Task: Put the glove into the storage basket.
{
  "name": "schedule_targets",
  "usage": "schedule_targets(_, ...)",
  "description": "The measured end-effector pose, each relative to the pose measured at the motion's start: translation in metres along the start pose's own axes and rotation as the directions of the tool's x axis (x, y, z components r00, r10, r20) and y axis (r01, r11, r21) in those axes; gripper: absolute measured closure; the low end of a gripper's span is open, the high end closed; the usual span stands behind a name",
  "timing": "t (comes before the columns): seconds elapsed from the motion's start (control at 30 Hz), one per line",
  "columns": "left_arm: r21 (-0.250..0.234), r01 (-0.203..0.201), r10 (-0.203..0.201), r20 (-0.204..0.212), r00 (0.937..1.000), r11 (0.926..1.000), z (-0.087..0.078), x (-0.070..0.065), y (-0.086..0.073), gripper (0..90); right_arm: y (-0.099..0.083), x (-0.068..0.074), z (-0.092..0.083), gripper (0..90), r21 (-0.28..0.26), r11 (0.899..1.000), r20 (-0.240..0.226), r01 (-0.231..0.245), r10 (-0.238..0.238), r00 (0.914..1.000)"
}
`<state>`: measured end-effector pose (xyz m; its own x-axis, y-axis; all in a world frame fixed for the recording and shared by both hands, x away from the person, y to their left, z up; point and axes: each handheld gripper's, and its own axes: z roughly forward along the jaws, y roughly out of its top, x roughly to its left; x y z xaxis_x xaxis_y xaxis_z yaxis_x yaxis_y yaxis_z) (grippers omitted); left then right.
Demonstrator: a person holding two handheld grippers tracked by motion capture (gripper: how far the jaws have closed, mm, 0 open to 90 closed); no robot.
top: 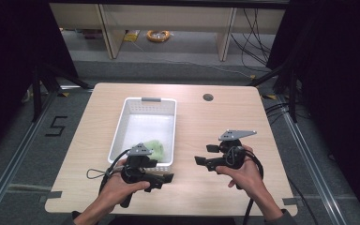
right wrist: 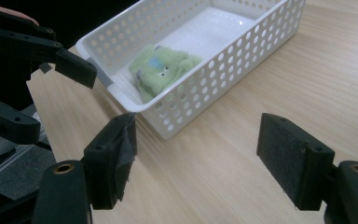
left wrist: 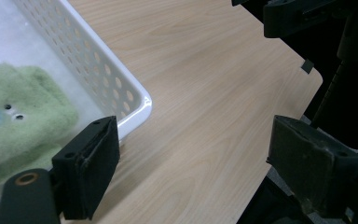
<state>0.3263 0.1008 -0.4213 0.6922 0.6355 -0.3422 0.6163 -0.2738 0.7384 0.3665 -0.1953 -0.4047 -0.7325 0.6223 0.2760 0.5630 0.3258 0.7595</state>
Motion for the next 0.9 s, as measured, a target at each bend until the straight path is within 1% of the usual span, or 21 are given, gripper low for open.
schedule_targets(0.03, 0.000, 0.005, -0.005, 0.007, 1.0000, 1.0000, 0.001, -0.001, -0.001, 15.9, -0.002, 0.003, -0.001, 29.5, 0.008, 0.999, 0.004, -0.032, 0.032, 0.9995)
schedule_targets(0.1, -0.003, -0.001, 0.001, 0.007, 1.0000, 1.0000, 0.002, -0.002, -0.003, 15.9, -0.005, 0.002, -0.002, 29.4, 0.005, 1.000, 0.009, -0.027, 0.027, 0.9996)
schedule_targets(0.13, -0.009, 0.009, -0.009, 0.004, 1.0000, 0.9999, 0.003, -0.004, -0.005, 16.0, -0.006, 0.000, -0.002, 29.4, -0.013, 1.000, 0.014, 0.011, -0.010, 0.9998)
schedule_targets(0.17, -0.003, 0.006, -0.005, 0.011, 0.9999, 1.0000, 0.004, -0.004, -0.006, 16.0, -0.008, 0.003, -0.004, 29.4, 0.002, 1.000, 0.018, -0.028, 0.028, 0.9994)
schedule_targets(0.2, -0.001, 0.006, -0.006, 0.020, 0.9998, 1.0000, 0.005, -0.004, -0.008, 15.9, -0.009, 0.002, -0.003, 29.4, -0.014, 1.000, 0.008, -0.013, 0.013, 0.9999)
schedule_targets(0.23, -0.003, 0.014, -0.014, 0.014, 0.9998, 0.9999, 0.006, -0.006, -0.010, 16.0, -0.010, 0.001, -0.003, 29.4, -0.016, 1.000, 0.022, 0.017, -0.017, 0.9996)
schedule_targets(0.33, 0.005, 0.017, -0.017, 0.022, 0.9996, 0.9998, 0.009, -0.006, -0.015, 16.0, -0.016, 0.004, -0.004, 29.1, -0.011, 1.000, 0.016, -0.025, 0.025, 0.9996)
schedule_targets(0.37, 0.013, 0.006, -0.007, 0.025, 0.9997, 0.9999, 0.010, -0.005, -0.016, 16.0, -0.018, 0.003, -0.005, 29.0, -0.006, 1.000, 0.027, -0.010, 0.010, 0.9996)
schedule_targets(0.4, 0.008, -0.002, 0.002, 0.009, 1.0000, 1.0000, 0.011, -0.006, -0.018, 16.0, -0.020, 0.001, -0.004, 28.6, -0.028, 1.000, 0.037, 0.010, -0.009, 0.9993)
schedule_targets(0.43, 0.009, -0.021, 0.021, -0.005, 0.9998, 0.9997, 0.012, -0.006, -0.019, 16.0, -0.022, 0.001, -0.005, 28.5, -0.016, 1.000, 0.025, 0.012, -0.011, 0.9996)
schedule_targets(0.47, 0.009, -0.025, 0.025, -0.012, 0.9996, 0.9997, 0.013, -0.007, -0.021, 16.0, -0.024, 0.003, -0.005, 28.4, -0.008, 1.000, 0.016, -0.019, 0.019, 0.9997)
schedule_targets(0.5, 0.006, -0.022, 0.022, -0.013, 0.9997, 0.9997, 0.013, -0.008, -0.022, 16.0, -0.026, 0.003, -0.006, 28.4, 0.001, 1.000, 0.032, -0.014, 0.014, 0.9994)
schedule_targets(0.53, 0.007, -0.027, 0.027, -0.012, 0.9996, 0.9996, 0.013, -0.008, -0.023, 16.0, -0.029, 0.003, -0.006, 28.4, -0.008, 1.000, 0.025, -0.011, 0.012, 0.9996)
schedule_targets(0.6, -0.001, -0.039, 0.039, -0.013, 0.9992, 0.9992, 0.014, -0.009, -0.026, 16.0, -0.031, 0.000, -0.006, 28.1, -0.012, 1.000, 0.042, 0.028, -0.027, 0.9988)
schedule_targets(0.63, 0.001, -0.040, 0.040, -0.024, 0.9989, 0.9992, 0.014, -0.010, -0.027, 16.0, -0.033, 0.001, -0.006, 28.1, -0.011, 1.000, 0.033, -0.002, 0.002, 0.9995)
schedule_targets(0.73, 0.002, -0.037, 0.037, -0.015, 0.9992, 0.9993, 0.015, -0.012, -0.031, 16.0, -0.038, 0.000, -0.009, 27.8, -0.013, 1.000, 0.048, 0.015, -0.014, 0.9988)
schedule_targets(0.77, 0.004, -0.042, 0.042, -0.006, 0.9991, 0.9991, 0.015, -0.012, -0.032, 16.0, -0.039, 0.002, -0.009, 27.7, -0.014, 1.000, 0.040, -0.009, 0.009, 0.9992)
schedule_targets(0.8, 0.006, -0.044, 0.044, -0.009, 0.9990, 0.9990, 0.015, -0.012, -0.033, 16.0, -0.041, -0.001, -0.009, 27.6, -0.016, 0.999, 0.044, 0.033, -0.032, 0.9985)
schedule_targets(0.83, 0.000, -0.041, 0.041, -0.007, 0.9991, 0.9991, 0.016, -0.013, -0.035, 16.0, -0.043, 0.003, -0.009, 27.4, -0.009, 1.000, 0.039, -0.016, 0.016, 0.9991)
schedule_targets(0.87, 0.001, -0.044, 0.044, -0.012, 0.9990, 0.9990, 0.017, -0.013, -0.036, 16.0, -0.045, 0.000, -0.009, 27.2, -0.014, 1.000, 0.048, 0.017, -0.016, 0.9987)
schedule_targets(0.9, 0.002, -0.045, 0.045, -0.007, 0.9990, 0.9990, 0.017, -0.013, -0.037, 16.0, -0.047, 0.003, -0.010, 26.9, -0.008, 1.000, 0.043, -0.015, 0.015, 0.9989)
